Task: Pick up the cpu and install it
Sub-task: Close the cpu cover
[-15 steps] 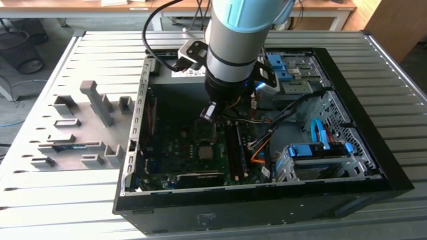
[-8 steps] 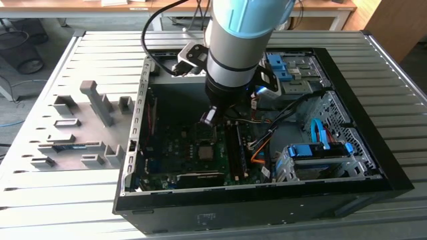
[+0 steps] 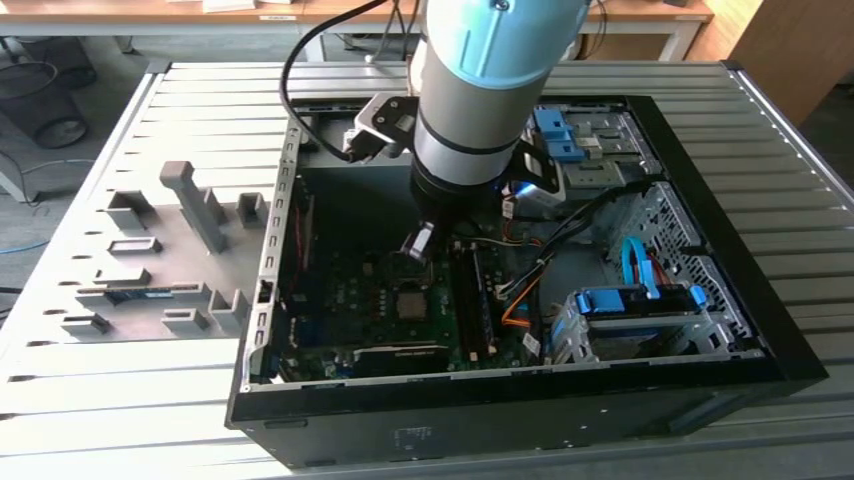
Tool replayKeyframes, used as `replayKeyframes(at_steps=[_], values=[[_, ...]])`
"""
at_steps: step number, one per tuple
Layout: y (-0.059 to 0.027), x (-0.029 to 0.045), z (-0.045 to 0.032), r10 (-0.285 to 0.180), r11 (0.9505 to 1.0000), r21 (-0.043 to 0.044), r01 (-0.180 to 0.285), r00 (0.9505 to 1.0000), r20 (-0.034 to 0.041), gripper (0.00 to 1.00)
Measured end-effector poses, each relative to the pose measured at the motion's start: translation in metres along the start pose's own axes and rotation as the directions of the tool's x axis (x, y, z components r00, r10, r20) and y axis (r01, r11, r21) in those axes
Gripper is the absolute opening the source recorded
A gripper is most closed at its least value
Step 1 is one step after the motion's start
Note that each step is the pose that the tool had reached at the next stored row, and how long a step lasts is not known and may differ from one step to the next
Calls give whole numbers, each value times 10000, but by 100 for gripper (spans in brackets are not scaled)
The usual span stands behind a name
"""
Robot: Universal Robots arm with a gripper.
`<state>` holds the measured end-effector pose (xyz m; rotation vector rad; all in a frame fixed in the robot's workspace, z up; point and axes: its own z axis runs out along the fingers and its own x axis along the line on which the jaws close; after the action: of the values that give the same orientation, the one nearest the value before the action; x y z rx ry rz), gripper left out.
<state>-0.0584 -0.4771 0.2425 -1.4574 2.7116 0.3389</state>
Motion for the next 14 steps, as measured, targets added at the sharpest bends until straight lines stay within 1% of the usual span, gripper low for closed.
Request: replayKeyframes(at_steps=[6,10,14], values=[[-23,37,-9,0,10000,0,0,10000,0,10],[-34,57,-2,-1,10000,0,1,10000,0,10],[-58,97,-5,-4,10000,0,4,10000,-1,10]])
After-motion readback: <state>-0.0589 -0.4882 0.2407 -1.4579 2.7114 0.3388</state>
